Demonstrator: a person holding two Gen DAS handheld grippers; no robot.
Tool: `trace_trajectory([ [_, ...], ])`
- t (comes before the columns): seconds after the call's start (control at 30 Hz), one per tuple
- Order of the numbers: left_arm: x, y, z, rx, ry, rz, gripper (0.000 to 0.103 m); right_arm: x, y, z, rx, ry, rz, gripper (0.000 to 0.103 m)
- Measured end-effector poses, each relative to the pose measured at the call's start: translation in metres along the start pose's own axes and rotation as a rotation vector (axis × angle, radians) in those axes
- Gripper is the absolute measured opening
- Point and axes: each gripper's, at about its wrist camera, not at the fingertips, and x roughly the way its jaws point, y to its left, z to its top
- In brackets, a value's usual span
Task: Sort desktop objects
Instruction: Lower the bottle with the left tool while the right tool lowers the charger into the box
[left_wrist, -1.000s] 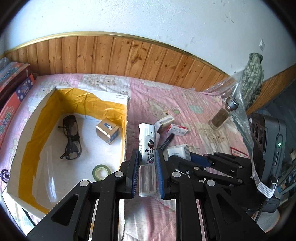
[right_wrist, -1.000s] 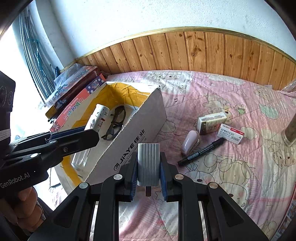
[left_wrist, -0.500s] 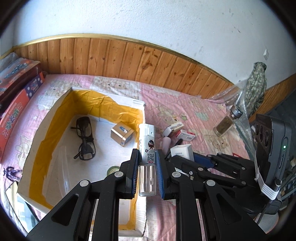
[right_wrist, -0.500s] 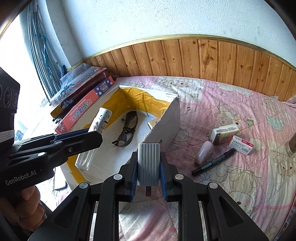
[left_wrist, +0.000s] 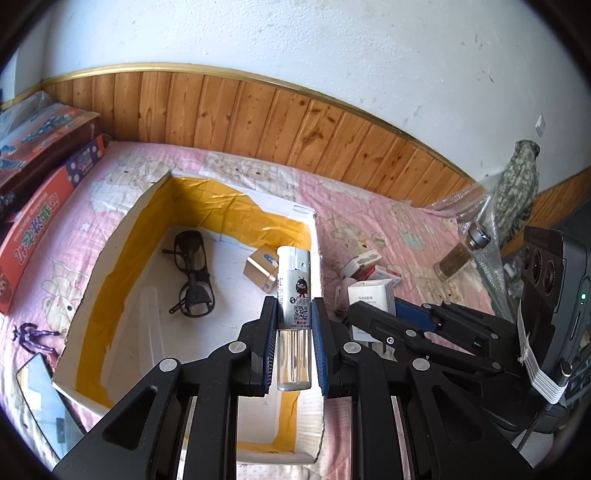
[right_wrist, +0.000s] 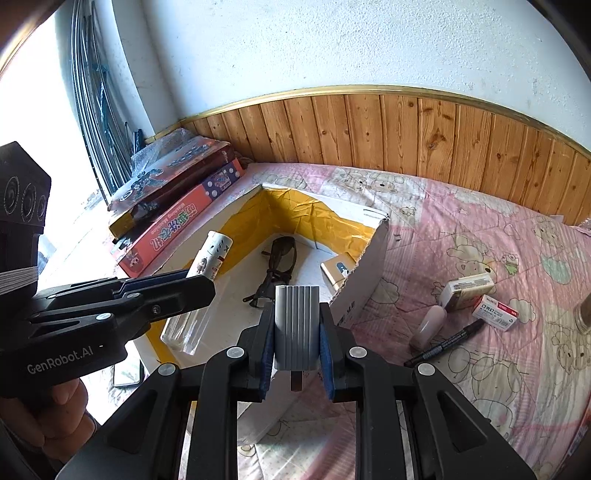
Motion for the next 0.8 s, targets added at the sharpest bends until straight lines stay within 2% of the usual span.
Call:
trace_trajectory([
  [0.17, 0.006, 0.007, 0.001, -0.022, 0.017, 0.005, 0.018, 0.0, 0.011, 0.005, -0.03, -0.003, -0.011, 0.023],
  [0.4, 0.026, 0.02, -0.008, -0.062, 0.092, 0.042, 0.018, 0.003, 0.017, 0.012, -0.071, 0.005, -0.015, 0.023],
  [0.8, 0.039, 0.034, -0.015, -0.076, 0.158, 0.087, 0.018, 0.021, 0.019, 0.032, -0.056, 0.068, 0.052, 0.023],
])
